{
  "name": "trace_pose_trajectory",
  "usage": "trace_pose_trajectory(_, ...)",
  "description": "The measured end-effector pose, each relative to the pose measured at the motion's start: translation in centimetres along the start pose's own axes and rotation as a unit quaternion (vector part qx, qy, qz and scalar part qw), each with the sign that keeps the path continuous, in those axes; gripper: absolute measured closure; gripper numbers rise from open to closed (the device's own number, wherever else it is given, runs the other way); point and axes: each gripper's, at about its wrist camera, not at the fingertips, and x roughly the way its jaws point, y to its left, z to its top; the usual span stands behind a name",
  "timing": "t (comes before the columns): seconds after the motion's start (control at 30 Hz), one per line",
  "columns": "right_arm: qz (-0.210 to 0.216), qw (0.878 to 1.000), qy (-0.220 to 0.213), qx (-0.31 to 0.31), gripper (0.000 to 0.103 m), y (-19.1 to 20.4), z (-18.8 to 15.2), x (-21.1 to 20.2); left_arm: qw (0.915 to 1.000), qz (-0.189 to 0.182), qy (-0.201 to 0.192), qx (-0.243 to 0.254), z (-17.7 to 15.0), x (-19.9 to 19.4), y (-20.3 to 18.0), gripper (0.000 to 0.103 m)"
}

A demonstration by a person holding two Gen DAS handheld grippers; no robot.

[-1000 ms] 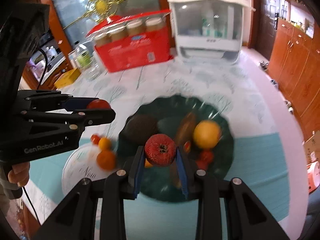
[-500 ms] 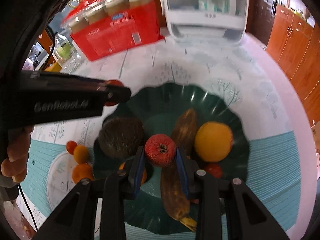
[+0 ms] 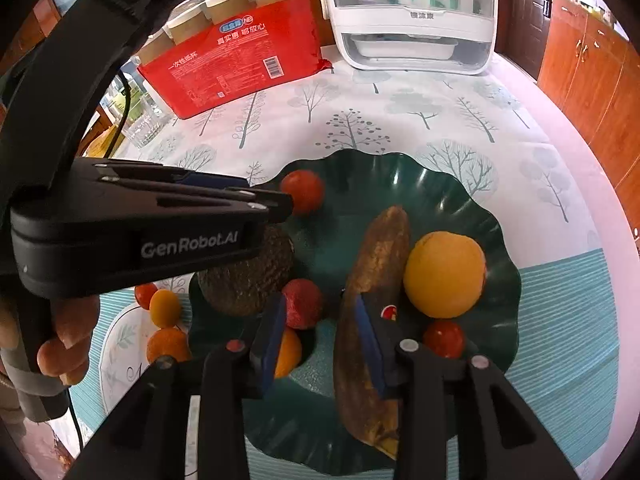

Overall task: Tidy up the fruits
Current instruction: 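Withdraw both grippers from the plate toward the mandarin and small tomato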

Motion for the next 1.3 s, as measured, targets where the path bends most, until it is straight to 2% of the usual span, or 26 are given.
trace_pose_trajectory(0.4, -0.009, 1.0, -0.01, 0.009, 0.066, -0.4, -0.2, -1.5, 0.9996, 0.014, -0.023, 0.001, -2.3, -3.3, 0.1, 0.056)
trace_pose_trajectory(0.57, -0.011, 1.0, -0.012, 0.012, 0.066, -0.2, -0.5, -2.3, 0.9991, 0.021, -0.037, -0.002, -3.6, -5.3, 0.3, 0.039)
trace_pose_trajectory(0.67, -0.009, 1.0, -0.016, 0.013, 0.066, -0.1, -0.8, -3.0, 0.9987, 0.027, -0.044, -0.005, -4.5, -6.6, 0.4, 0.034)
trace_pose_trajectory(0.97, 0.002, 1.0, -0.02, 0.013, 0.066, 0.7, -2.2, -5.0, 0.9966, 0.046, -0.067, -0.015, -7.9, -10.8, 1.3, 0.024)
trace_pose_trajectory(1.3, 0.026, 0.999, -0.029, -0.003, 0.06, 2.7, -3.7, -7.4, 0.9937, 0.052, -0.092, -0.037, -11.6, -15.0, 2.8, 0.017)
